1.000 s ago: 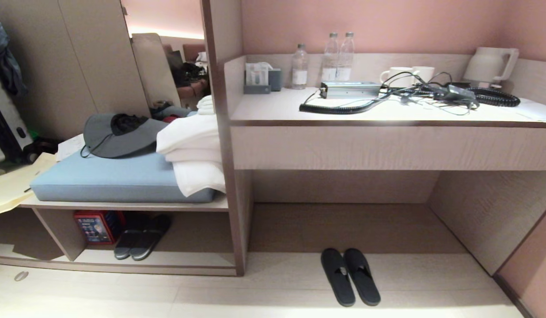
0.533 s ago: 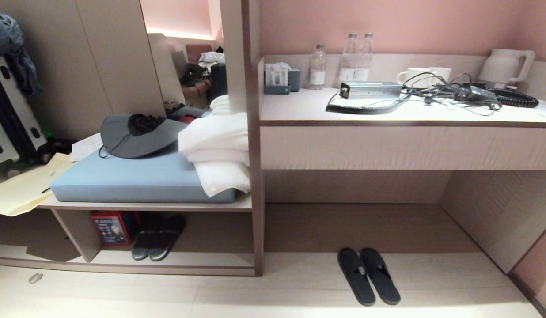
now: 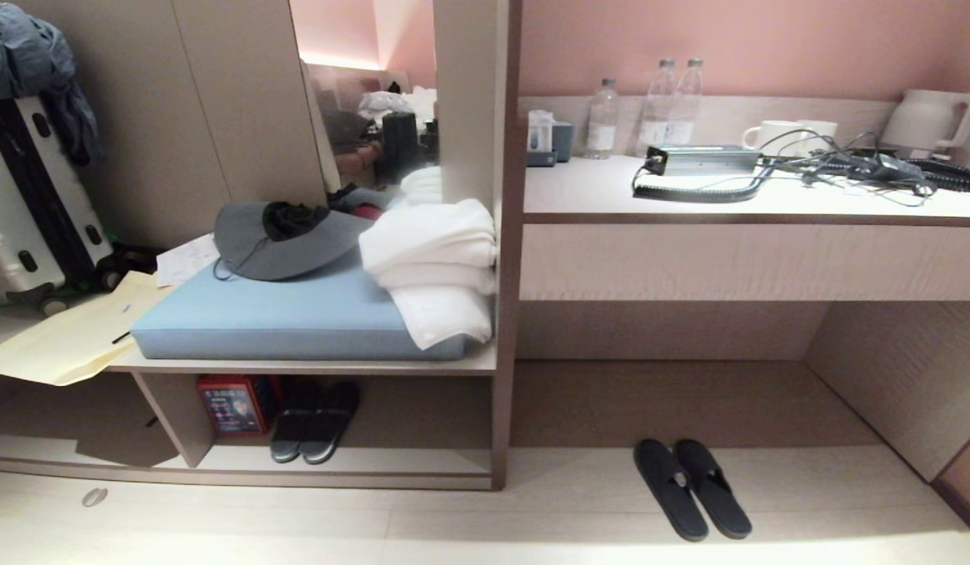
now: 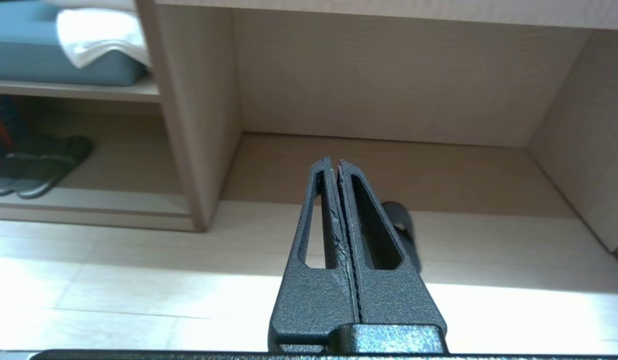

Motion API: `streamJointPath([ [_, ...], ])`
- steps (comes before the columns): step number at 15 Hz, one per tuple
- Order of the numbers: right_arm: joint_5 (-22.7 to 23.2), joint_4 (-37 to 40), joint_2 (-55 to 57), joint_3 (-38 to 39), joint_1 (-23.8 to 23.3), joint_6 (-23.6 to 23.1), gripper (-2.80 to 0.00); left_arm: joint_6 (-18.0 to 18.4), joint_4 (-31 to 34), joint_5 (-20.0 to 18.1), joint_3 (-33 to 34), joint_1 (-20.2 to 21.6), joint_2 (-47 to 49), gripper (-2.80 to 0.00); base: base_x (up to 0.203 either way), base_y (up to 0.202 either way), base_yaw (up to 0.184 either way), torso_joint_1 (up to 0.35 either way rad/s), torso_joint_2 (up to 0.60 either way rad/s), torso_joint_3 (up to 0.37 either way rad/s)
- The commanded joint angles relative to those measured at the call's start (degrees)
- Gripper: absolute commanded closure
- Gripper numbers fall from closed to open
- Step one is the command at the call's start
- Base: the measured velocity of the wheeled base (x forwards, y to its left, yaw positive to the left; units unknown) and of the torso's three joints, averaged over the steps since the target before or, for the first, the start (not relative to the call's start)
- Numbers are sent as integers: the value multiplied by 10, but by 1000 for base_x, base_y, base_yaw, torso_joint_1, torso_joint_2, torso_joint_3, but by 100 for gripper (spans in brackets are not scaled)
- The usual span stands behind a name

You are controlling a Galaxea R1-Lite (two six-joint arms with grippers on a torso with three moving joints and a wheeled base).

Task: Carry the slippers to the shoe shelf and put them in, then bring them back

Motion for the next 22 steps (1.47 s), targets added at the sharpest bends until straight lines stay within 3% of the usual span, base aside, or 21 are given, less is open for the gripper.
streamJointPath([
  [1, 0, 0, 0, 0, 0, 0, 0, 0, 0, 0, 1, 0, 0, 0, 0, 201, -9, -1, 3, 1],
  [22, 0, 0, 0, 1, 0, 0, 0, 0, 0, 0, 1, 0, 0, 0, 0, 195, -1, 3, 3, 3],
])
